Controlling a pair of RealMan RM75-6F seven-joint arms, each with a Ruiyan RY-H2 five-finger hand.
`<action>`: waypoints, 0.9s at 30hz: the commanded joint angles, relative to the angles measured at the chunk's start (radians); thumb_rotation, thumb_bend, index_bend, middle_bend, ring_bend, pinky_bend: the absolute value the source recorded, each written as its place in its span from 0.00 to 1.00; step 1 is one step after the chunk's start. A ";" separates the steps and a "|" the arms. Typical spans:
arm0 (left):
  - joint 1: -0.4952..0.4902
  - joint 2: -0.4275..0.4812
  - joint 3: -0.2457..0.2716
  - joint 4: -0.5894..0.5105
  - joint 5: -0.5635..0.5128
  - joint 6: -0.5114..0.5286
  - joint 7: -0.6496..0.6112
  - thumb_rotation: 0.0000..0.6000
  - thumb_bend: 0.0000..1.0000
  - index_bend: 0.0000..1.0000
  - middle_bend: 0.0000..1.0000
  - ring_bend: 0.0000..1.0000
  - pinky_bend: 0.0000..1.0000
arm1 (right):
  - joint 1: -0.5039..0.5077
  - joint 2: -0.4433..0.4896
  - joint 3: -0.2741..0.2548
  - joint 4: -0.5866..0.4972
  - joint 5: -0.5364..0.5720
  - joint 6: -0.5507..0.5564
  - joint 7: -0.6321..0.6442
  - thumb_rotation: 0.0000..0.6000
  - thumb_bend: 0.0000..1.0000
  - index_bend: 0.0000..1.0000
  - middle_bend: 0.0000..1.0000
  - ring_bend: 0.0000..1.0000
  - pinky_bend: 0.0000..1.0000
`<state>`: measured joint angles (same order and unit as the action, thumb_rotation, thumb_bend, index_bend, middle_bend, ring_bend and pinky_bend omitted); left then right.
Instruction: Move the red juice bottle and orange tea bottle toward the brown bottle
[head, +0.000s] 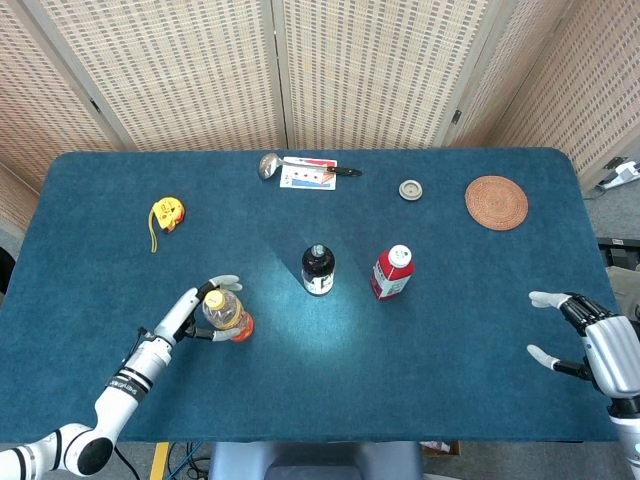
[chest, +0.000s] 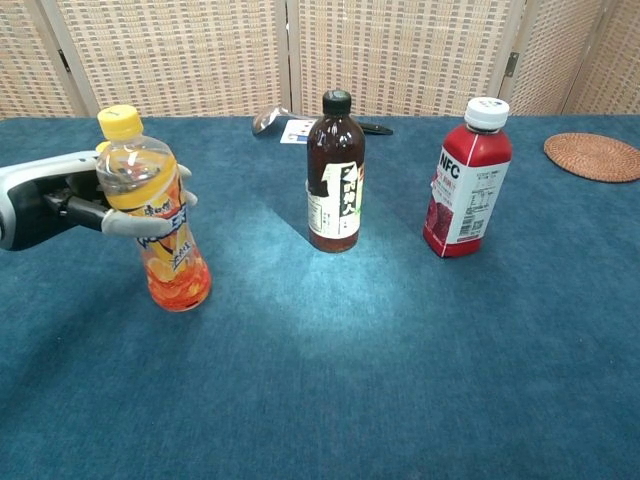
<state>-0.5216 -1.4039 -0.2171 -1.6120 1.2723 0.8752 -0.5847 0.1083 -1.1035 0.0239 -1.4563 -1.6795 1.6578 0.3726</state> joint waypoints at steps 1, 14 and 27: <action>0.001 -0.010 0.000 0.006 0.003 0.015 -0.003 1.00 0.05 0.48 0.38 0.25 0.28 | 0.000 0.001 0.001 0.000 0.000 0.000 0.003 1.00 0.10 0.32 0.39 0.32 0.50; -0.004 -0.066 -0.004 0.039 0.001 0.083 0.051 1.00 0.05 0.68 0.58 0.35 0.35 | -0.003 0.000 0.006 0.000 -0.001 0.001 0.012 1.00 0.11 0.32 0.39 0.32 0.50; -0.040 -0.136 -0.053 0.095 0.001 0.141 0.088 1.00 0.05 0.71 0.60 0.38 0.37 | -0.005 0.001 0.012 0.002 0.001 0.004 0.024 1.00 0.12 0.32 0.39 0.32 0.50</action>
<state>-0.5586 -1.5361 -0.2659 -1.5203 1.2741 1.0128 -0.4969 0.1029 -1.1023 0.0362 -1.4546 -1.6783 1.6624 0.3968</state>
